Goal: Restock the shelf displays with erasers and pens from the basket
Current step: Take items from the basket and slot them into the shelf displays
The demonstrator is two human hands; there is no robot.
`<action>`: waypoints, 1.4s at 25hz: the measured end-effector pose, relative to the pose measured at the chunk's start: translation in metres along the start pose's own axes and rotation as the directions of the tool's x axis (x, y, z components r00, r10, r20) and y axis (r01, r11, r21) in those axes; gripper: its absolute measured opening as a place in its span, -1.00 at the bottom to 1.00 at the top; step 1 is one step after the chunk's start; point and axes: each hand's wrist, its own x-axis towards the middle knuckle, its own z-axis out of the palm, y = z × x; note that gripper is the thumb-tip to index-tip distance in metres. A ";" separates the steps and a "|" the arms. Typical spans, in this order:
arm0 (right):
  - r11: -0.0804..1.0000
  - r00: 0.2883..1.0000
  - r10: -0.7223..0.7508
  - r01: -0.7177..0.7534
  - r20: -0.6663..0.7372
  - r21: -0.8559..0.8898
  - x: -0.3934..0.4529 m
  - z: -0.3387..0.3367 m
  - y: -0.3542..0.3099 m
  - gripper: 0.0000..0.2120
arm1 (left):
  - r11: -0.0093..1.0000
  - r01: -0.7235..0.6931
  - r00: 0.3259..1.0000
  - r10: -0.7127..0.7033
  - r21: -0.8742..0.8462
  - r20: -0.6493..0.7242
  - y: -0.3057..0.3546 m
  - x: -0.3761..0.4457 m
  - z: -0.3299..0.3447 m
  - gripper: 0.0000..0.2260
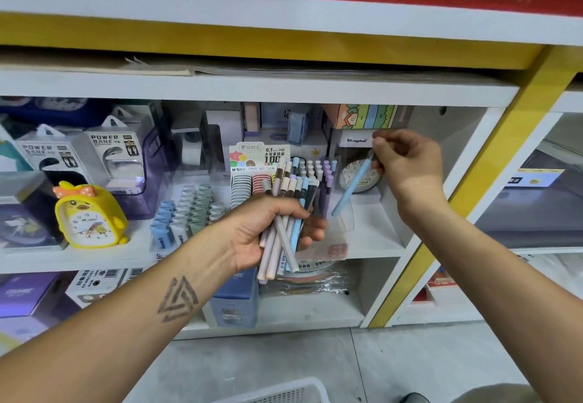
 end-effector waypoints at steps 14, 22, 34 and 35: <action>0.727 0.887 -0.207 0.422 0.413 -0.542 -0.015 0.009 0.033 -0.85 | 0.994 -0.093 0.987 0.100 0.056 -0.125 0.002 0.001 -0.009 -0.79; 0.525 0.868 -0.078 0.455 0.491 -0.720 -0.005 0.018 0.033 -0.68 | 0.994 -0.089 0.989 0.096 0.066 -0.113 -0.001 0.003 -0.008 -0.96; 0.976 0.871 0.198 -0.218 0.450 -0.008 -0.030 0.020 -0.015 -0.96 | 0.994 -0.113 0.990 0.112 -0.009 -0.089 0.001 0.004 -0.005 -0.85; 0.980 0.899 0.178 -0.197 0.401 0.007 -0.027 0.017 -0.016 -0.97 | 0.993 -0.121 0.987 0.119 -0.011 -0.108 0.003 0.003 -0.007 -0.89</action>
